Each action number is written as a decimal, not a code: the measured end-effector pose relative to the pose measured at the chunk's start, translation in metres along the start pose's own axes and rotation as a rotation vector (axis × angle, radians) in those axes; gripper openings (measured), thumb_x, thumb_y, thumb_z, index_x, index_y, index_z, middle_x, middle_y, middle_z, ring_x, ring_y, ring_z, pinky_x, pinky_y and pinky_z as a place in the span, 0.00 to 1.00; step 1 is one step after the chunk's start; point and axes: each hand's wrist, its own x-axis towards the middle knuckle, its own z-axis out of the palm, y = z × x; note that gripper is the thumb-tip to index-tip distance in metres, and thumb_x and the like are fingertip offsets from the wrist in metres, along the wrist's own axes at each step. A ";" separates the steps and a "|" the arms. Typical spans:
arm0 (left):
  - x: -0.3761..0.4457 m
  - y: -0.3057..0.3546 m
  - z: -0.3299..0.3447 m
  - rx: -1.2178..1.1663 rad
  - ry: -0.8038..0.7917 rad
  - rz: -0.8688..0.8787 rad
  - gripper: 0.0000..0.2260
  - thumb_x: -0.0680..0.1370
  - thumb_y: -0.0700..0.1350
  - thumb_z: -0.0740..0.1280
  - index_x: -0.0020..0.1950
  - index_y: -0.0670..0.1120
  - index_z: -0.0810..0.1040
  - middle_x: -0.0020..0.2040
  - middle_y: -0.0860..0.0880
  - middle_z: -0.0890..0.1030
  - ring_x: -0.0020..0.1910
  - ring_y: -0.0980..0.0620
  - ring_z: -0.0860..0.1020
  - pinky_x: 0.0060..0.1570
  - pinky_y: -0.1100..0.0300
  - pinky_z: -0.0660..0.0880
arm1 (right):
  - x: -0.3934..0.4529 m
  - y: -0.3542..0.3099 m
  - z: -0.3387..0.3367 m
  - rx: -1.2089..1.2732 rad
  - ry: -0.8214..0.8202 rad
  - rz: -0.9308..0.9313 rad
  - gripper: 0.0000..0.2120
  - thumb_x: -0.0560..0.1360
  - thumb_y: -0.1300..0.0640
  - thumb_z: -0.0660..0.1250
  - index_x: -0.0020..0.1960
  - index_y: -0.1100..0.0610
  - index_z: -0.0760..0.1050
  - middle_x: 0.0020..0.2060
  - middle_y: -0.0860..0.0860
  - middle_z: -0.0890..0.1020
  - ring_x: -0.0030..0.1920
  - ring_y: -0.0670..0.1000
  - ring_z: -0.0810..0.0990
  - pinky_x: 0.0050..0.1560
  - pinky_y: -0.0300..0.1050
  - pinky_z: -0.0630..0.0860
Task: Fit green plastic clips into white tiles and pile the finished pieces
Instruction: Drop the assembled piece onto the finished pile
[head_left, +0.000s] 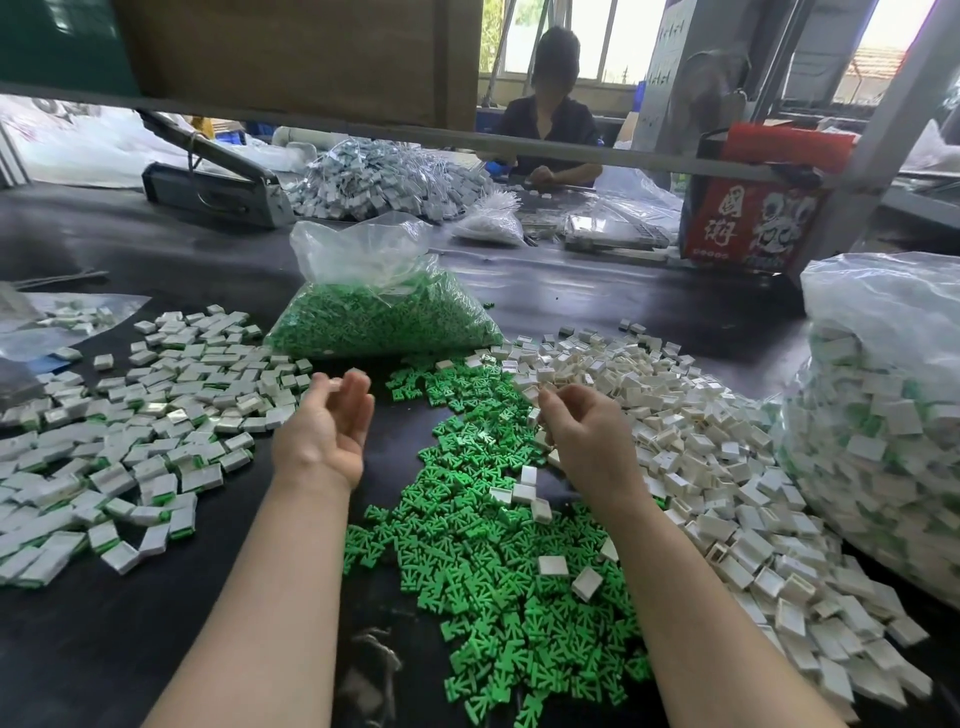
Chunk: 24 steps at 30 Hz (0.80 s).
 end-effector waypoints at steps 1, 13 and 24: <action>0.003 0.004 -0.003 -0.048 0.029 -0.006 0.06 0.84 0.44 0.59 0.52 0.44 0.74 0.32 0.50 0.84 0.31 0.58 0.83 0.34 0.63 0.81 | 0.001 0.002 -0.001 -0.064 0.023 -0.012 0.12 0.80 0.55 0.64 0.41 0.61 0.77 0.34 0.58 0.80 0.34 0.60 0.77 0.39 0.55 0.76; 0.002 0.015 -0.012 -0.564 -0.093 -0.021 0.25 0.85 0.55 0.48 0.62 0.35 0.71 0.53 0.39 0.83 0.51 0.45 0.84 0.49 0.53 0.80 | 0.000 0.008 0.001 -0.669 -0.136 -0.129 0.11 0.78 0.50 0.66 0.59 0.44 0.79 0.54 0.44 0.80 0.56 0.48 0.74 0.59 0.44 0.69; -0.019 -0.014 0.017 0.307 -0.346 -0.051 0.13 0.84 0.47 0.58 0.48 0.45 0.80 0.37 0.51 0.85 0.32 0.57 0.81 0.32 0.64 0.75 | -0.001 0.012 0.008 -0.799 -0.254 -0.107 0.09 0.78 0.46 0.63 0.58 0.41 0.74 0.57 0.42 0.77 0.63 0.50 0.67 0.62 0.52 0.66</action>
